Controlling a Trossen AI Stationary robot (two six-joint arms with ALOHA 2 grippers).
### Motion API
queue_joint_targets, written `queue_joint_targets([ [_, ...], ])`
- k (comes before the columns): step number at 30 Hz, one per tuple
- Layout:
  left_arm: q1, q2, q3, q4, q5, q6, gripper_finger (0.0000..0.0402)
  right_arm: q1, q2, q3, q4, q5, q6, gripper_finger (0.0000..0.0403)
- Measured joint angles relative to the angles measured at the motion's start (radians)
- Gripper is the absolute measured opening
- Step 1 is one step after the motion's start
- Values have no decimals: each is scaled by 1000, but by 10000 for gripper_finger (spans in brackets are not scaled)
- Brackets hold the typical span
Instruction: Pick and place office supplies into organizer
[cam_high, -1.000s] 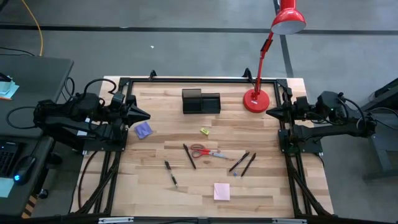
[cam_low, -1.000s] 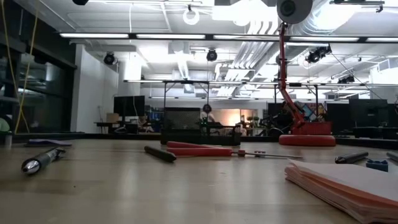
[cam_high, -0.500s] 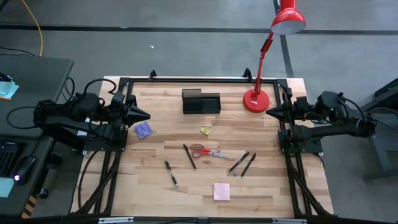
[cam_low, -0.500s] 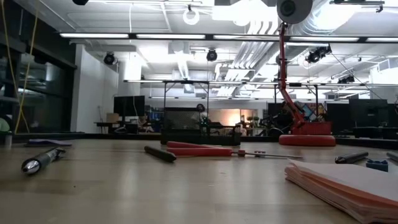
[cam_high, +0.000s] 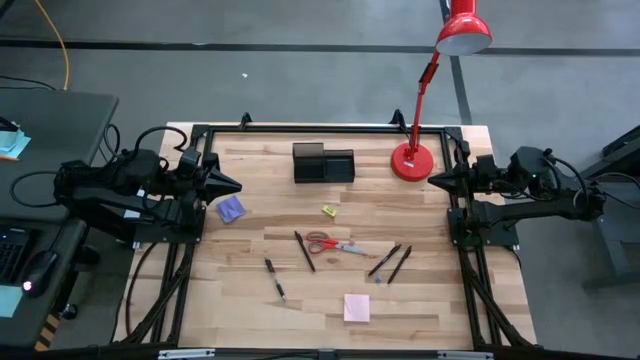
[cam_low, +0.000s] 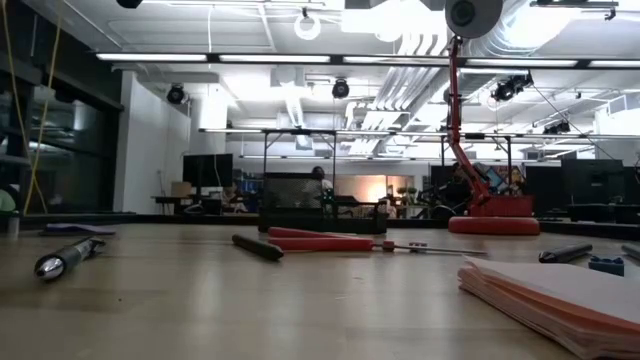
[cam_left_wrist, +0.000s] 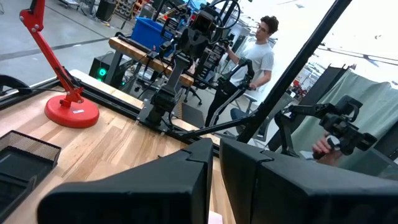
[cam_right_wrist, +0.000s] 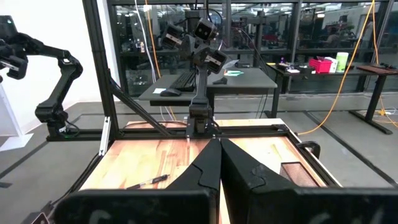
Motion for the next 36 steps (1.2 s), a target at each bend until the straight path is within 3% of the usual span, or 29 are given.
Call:
queue_joint_targets([
  [4, 0, 0, 0, 0, 0, 0, 24, 0, 1, 0, 32, 26, -20, 0],
  [14, 0, 0, 0, 0, 0, 0, 24, 0, 54, -110, 26, -40, 167, 3],
  [22, 0, 0, 0, 0, 0, 0, 24, 1, 133, -285, 44, -264, 314, 2],
  [32, 0, 0, 0, 6, -4, 9, 24, 1, 208, -429, 133, -210, 328, 2],
  [36, 0, 0, 0, 75, -100, 30, 24, 1, 233, -433, 138, -168, 299, 2],
])
